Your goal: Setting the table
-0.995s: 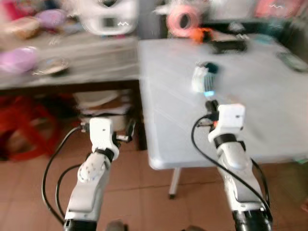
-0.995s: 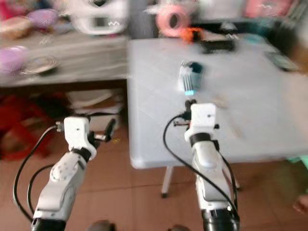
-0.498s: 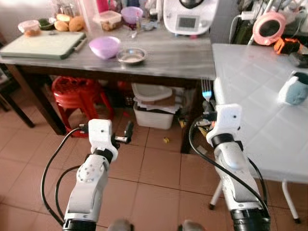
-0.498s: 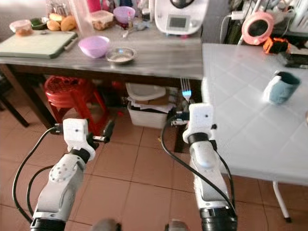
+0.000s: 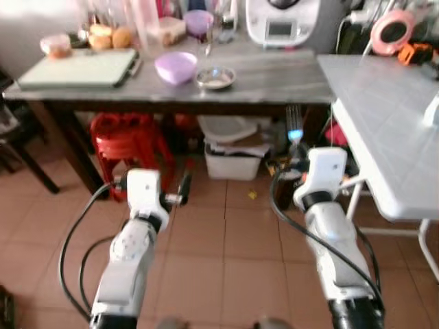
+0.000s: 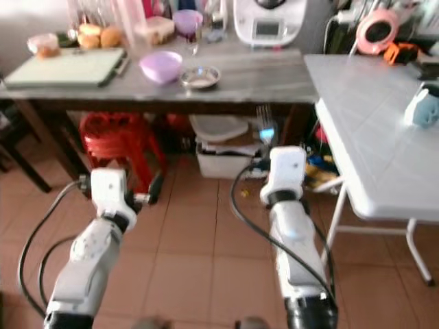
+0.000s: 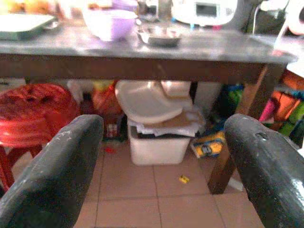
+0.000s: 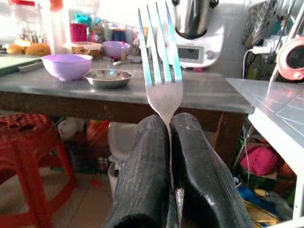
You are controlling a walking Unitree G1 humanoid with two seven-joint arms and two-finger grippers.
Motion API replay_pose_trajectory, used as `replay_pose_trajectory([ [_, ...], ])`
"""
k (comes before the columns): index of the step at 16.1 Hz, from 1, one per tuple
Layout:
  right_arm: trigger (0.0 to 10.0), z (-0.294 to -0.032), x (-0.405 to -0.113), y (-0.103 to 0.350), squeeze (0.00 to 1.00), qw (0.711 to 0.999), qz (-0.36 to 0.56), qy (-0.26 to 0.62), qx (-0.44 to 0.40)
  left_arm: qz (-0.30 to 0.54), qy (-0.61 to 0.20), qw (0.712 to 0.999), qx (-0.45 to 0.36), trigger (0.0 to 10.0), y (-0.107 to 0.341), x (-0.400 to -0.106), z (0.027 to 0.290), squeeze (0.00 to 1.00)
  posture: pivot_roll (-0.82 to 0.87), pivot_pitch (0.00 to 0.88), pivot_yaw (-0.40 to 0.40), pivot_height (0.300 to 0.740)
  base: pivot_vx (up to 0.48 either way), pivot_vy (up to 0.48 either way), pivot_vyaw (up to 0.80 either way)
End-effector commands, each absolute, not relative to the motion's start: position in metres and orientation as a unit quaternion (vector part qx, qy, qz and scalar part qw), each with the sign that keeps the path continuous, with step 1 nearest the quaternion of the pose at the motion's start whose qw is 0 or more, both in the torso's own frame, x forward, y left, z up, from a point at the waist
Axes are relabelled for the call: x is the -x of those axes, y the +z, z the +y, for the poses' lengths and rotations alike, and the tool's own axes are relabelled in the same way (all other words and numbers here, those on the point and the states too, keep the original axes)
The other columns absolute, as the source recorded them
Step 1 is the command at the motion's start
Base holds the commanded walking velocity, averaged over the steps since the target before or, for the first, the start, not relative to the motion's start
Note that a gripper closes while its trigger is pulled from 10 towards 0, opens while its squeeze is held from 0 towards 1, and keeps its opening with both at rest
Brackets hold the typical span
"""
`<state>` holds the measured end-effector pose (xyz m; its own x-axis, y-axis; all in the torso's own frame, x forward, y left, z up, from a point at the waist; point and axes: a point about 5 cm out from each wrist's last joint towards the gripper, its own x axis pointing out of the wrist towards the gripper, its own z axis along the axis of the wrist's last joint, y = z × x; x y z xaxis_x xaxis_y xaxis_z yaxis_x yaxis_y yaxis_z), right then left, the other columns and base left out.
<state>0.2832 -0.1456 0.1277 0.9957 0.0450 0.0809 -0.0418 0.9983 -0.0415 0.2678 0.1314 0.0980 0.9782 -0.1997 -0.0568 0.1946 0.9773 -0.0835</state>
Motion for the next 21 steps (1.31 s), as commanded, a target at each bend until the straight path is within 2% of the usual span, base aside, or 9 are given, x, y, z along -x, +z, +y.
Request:
replay_pose_trajectory([
  [1, 10.0, -0.1377, -0.2859, 0.136, 0.0, 0.998, -0.057, 0.033, 0.012, 0.033, -0.093, 0.995, 0.032, 10.0, 0.0971, -0.2659, 0.1385, 0.0, -0.02, 0.0, 0.013, 0.74, 0.0, 0.0, 0.0],
  [3, 10.0, -0.1379, -0.2856, 0.1357, 0.0, 0.998, -0.056, 0.032, 0.01, 0.023, -0.103, 0.994, 0.036, 10.0, 0.0998, -0.2652, 0.1369, 0.0, -0.02, 0.0, 0.013, 0.74, 0.0, 0.0, 0.0],
  [8, 10.0, -0.1378, -0.2852, 0.1353, 0.0, 0.998, -0.056, 0.034, 0.011, 0.014, -0.108, 0.993, 0.036, 10.0, 0.1019, -0.2639, 0.1363, 0.0, -0.02, 0.0, 0.011, 0.74, 0.322, 0.0, 0.0],
  [21, 10.0, -0.1387, -0.2856, 0.1354, 0.0, 0.998, -0.056, 0.032, 0.013, 0.012, -0.115, 0.992, 0.043, 10.0, 0.1022, -0.2646, 0.1352, 0.0, -0.03, 0.0, 0.013, 0.74, 0.473, 0.0, 0.0],
])
